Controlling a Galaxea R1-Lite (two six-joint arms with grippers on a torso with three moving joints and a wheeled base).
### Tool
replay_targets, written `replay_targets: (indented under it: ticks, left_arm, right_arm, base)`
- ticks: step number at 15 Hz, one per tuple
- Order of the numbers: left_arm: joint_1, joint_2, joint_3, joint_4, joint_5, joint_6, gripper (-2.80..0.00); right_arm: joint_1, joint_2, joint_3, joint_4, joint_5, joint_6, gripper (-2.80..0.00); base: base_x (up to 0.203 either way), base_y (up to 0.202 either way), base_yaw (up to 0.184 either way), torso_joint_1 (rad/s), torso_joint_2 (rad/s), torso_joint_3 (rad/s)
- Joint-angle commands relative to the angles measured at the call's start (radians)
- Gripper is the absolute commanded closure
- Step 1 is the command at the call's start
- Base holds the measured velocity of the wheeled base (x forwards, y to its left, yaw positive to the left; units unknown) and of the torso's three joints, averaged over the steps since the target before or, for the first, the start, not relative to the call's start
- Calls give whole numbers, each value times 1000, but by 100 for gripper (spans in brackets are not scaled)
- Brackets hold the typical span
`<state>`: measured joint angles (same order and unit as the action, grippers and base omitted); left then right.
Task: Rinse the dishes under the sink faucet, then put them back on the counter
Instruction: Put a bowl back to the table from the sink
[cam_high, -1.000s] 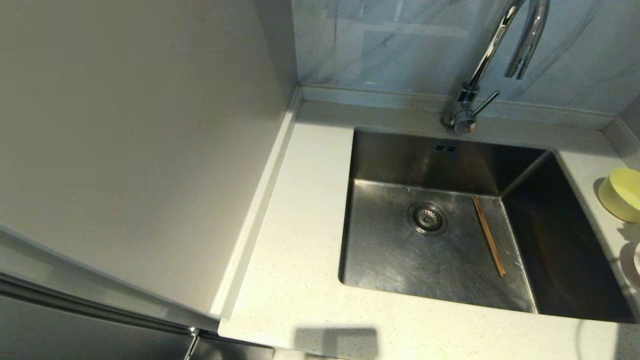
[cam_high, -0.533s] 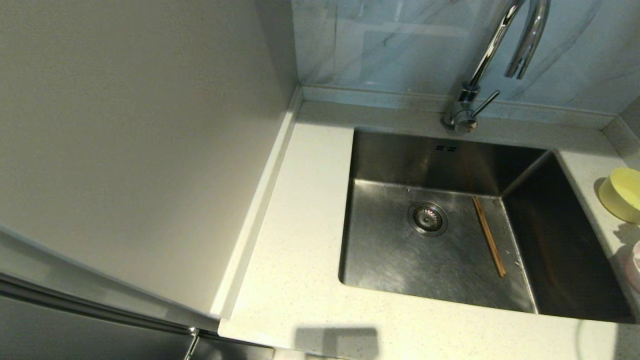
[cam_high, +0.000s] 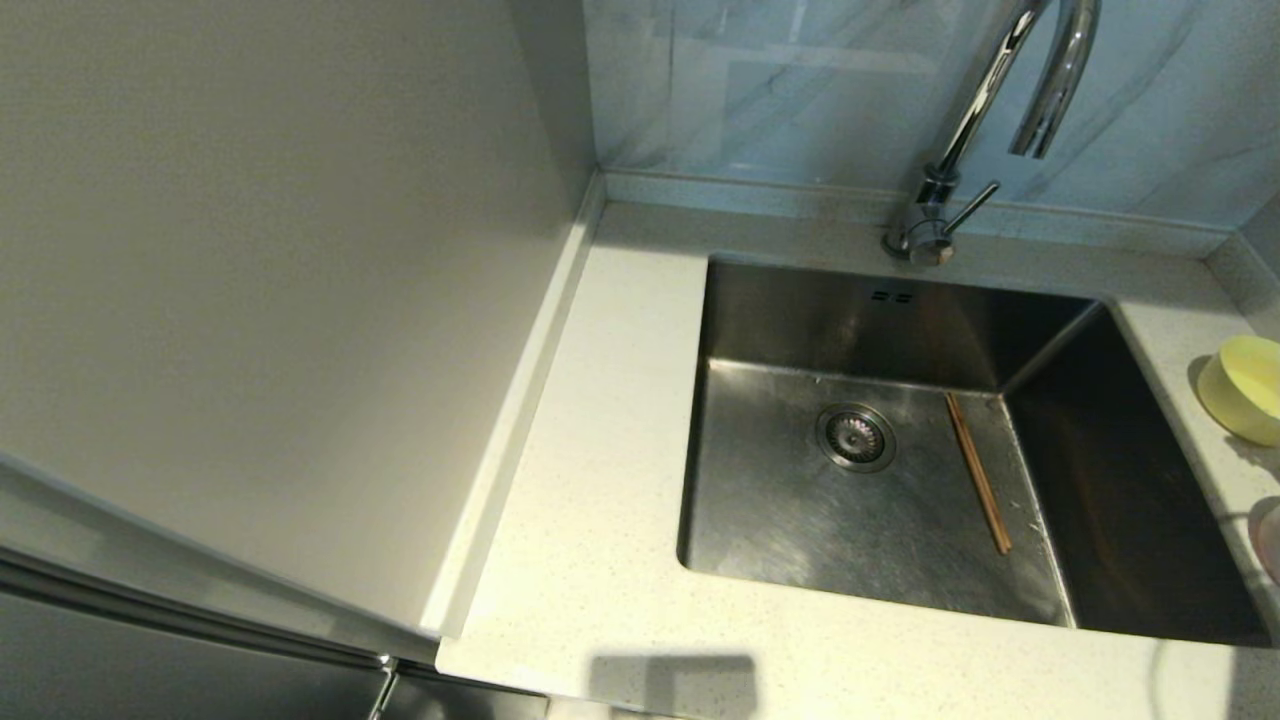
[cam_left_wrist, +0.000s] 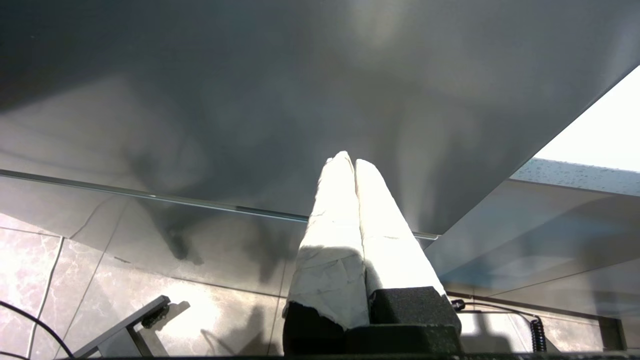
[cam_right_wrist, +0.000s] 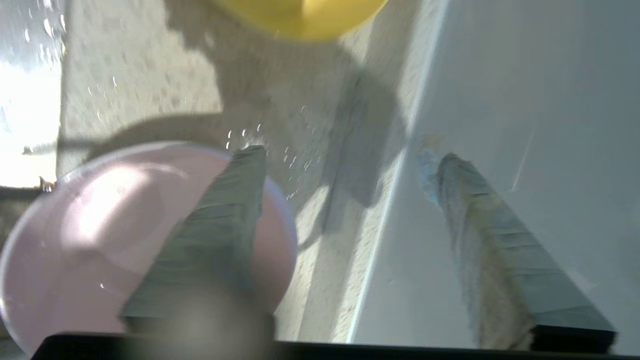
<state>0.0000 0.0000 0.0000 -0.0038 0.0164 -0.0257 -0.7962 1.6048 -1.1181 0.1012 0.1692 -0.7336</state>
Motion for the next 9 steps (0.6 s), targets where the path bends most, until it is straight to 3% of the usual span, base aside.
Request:
replay_targets:
  ticks: [1,4,9]
  left_arm:
    - [0,-3,0,-1,0,0,0]
    - [0,-3,0,-1,0,0,0]
    - [0,-3,0,-1,0,0,0]
  right_arm:
    - [3,-46,0,-15,33,-2,-280]
    - [15,-182,22,-16,101,62,-280]
    - [138,-394,213,-15,102,121,-280]
  base:
    - [0,0,0,0,0,0]
    - [0,0,0,0,0,0]
    - [0,0,0,0,0,0]
